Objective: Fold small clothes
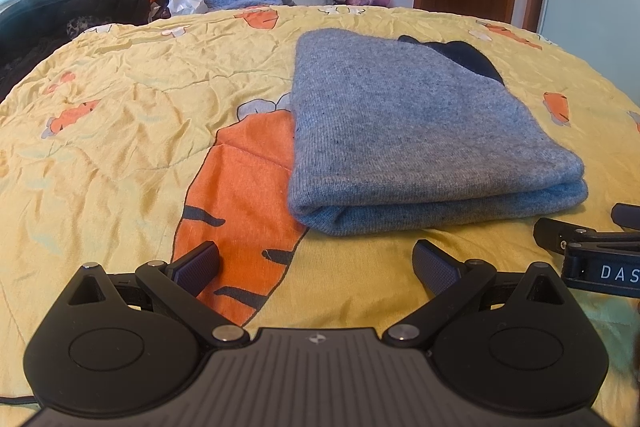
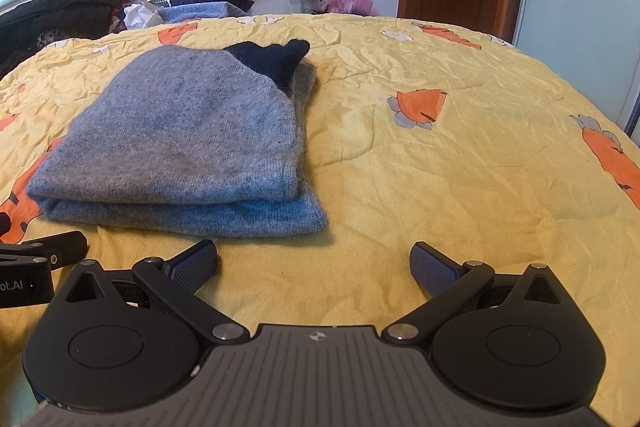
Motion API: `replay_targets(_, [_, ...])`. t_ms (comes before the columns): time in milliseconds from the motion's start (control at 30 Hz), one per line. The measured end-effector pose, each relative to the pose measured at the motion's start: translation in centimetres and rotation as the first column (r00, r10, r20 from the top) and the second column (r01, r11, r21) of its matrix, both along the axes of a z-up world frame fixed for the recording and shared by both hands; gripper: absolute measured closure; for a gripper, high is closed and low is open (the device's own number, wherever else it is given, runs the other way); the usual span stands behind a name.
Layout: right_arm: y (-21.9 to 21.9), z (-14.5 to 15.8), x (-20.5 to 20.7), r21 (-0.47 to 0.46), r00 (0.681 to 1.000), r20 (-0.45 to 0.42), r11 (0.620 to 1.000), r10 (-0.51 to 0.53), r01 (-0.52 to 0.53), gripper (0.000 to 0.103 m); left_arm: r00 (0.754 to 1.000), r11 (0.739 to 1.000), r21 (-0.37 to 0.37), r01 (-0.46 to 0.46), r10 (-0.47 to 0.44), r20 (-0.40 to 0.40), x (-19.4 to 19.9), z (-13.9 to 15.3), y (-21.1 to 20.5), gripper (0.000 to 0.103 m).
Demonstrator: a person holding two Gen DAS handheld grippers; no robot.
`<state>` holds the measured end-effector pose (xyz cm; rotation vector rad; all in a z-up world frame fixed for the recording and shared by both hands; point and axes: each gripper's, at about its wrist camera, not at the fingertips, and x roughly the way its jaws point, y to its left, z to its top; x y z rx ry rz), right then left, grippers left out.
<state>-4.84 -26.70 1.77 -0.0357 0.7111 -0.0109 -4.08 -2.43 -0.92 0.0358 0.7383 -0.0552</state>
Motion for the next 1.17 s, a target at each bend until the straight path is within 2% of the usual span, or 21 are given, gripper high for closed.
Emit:
replay_targets(800, [-0.02, -0.01, -0.03, 0.000, 1.000, 0.000, 1.000, 0.000, 0.000, 0.000, 1.000, 1.000, -0.003, 0.008, -0.008, 0.009, 0.00, 0.01, 0.02, 0.000])
replay_targets(967, [-0.03, -0.01, -0.02, 0.000, 1.000, 0.000, 1.000, 0.000, 0.000, 0.000, 1.000, 1.000, -0.019, -0.013, 0.013, 0.025, -0.26, 0.08, 0.55, 0.000])
replay_targets(1167, [-0.03, -0.01, -0.01, 0.001, 1.000, 0.001, 1.000, 0.000, 0.000, 0.000, 1.000, 1.000, 0.008, 0.005, -0.005, 0.014, -0.06, -0.04, 0.05, 0.000])
